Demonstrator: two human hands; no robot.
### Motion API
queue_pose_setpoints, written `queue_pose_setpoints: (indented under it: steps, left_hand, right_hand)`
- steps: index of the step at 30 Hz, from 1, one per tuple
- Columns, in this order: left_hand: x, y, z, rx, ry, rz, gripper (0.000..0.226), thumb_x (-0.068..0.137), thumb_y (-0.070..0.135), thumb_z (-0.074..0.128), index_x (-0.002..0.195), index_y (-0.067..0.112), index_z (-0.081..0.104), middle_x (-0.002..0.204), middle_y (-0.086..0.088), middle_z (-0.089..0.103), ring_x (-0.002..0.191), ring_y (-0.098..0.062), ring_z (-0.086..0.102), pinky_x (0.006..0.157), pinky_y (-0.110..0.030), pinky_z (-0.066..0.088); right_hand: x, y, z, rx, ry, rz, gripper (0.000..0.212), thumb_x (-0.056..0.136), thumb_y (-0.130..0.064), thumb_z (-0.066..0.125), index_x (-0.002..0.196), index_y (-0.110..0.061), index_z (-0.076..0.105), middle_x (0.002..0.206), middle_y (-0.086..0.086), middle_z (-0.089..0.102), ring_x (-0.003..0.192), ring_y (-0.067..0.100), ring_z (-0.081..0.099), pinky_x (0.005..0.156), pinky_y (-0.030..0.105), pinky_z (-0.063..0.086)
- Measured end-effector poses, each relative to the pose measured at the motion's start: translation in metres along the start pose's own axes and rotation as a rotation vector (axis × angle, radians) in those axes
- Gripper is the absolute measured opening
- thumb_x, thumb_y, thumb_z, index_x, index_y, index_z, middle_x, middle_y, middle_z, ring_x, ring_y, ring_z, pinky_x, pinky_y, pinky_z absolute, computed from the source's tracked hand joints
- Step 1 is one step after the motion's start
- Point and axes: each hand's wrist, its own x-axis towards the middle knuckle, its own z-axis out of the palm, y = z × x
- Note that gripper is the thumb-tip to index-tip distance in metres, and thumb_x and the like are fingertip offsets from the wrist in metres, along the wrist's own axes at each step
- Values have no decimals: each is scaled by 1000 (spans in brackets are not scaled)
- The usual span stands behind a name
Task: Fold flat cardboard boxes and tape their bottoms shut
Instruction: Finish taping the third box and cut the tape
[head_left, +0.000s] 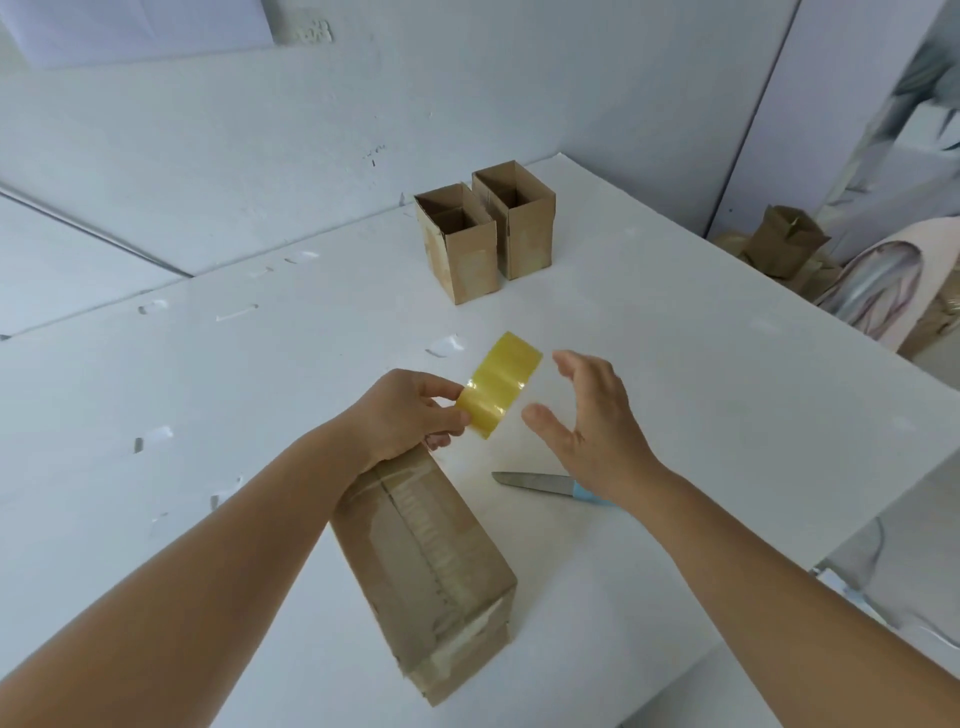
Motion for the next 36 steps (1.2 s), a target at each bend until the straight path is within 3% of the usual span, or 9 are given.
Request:
queue_pose_setpoints:
  steps: [3, 7, 14, 18, 21, 27, 31, 33, 36]
  left_hand:
    - [-2, -1, 1, -40, 38, 9, 16, 82, 10, 72, 91, 24, 74, 71, -4, 70, 53, -8, 57, 57, -16, 50]
    - [-6, -5, -1, -22, 53, 34, 18, 82, 12, 72, 90, 28, 74, 69, -1, 70, 53, -5, 57, 56, -14, 50]
    - [-12, -13, -3, -49, 81, 52, 17, 84, 15, 71, 91, 30, 73, 68, 1, 70, 54, -4, 57, 57, -15, 50]
    - [-13, -12, -3, -62, 88, 66, 18, 84, 14, 71, 89, 30, 72, 67, 2, 70, 53, -4, 58, 57, -15, 50]
    - [-14, -11, -3, -59, 90, 70, 18, 84, 13, 71, 90, 30, 72, 68, 1, 70, 54, -5, 58, 57, -15, 50]
    - [-13, -9, -1, -51, 96, 89, 18, 85, 15, 71, 91, 32, 71, 74, -3, 70, 55, -4, 59, 58, -15, 50]
    - [-13, -11, -1, -83, 118, 97, 16, 86, 15, 69, 95, 27, 72, 71, -1, 68, 56, -6, 57, 59, -17, 49]
    - [-13, -12, -1, -101, 146, 98, 15, 85, 15, 70, 96, 26, 72, 70, 0, 68, 54, -5, 55, 58, -15, 49]
    - [-13, -10, -1, -106, 180, 95, 13, 86, 17, 70, 96, 25, 73, 69, 1, 68, 52, -5, 54, 57, -15, 48]
  right_hand:
    - [-19, 28, 12, -176, -188, 98, 67, 81, -49, 64, 138, -25, 40, 134, 3, 39, 123, 24, 38, 101, 33, 31]
    - [-37, 56, 24, -365, -382, 206, 50, 82, -42, 63, 129, -41, 49, 123, -3, 46, 116, 21, 41, 94, 30, 31]
    - [-47, 66, 22, -220, -267, 196, 28, 91, -20, 55, 112, -31, 69, 104, -3, 60, 100, 16, 54, 78, 27, 42]
    - [-49, 53, 13, -180, -191, 194, 24, 94, -22, 51, 108, -30, 70, 98, -7, 63, 90, 12, 58, 75, 24, 41]
    - [-54, 30, 4, -86, -125, 150, 15, 91, -24, 54, 93, -30, 67, 87, -14, 61, 77, 8, 59, 67, 20, 41]
    - [-63, -15, -21, -82, -47, 52, 17, 85, -24, 61, 70, -29, 55, 74, -8, 56, 63, 13, 61, 59, 29, 47]
    - [-68, -27, -31, -123, 0, 40, 16, 85, -22, 61, 71, -28, 55, 72, -8, 53, 61, 14, 57, 56, 29, 46]
    - [-71, -31, -33, -147, 26, 24, 10, 86, -22, 61, 87, -32, 61, 73, -8, 51, 62, 8, 53, 56, 24, 43]
    - [-74, -41, -35, -190, 34, -77, 27, 89, -21, 59, 112, -33, 64, 75, -12, 47, 64, 6, 52, 53, 16, 41]
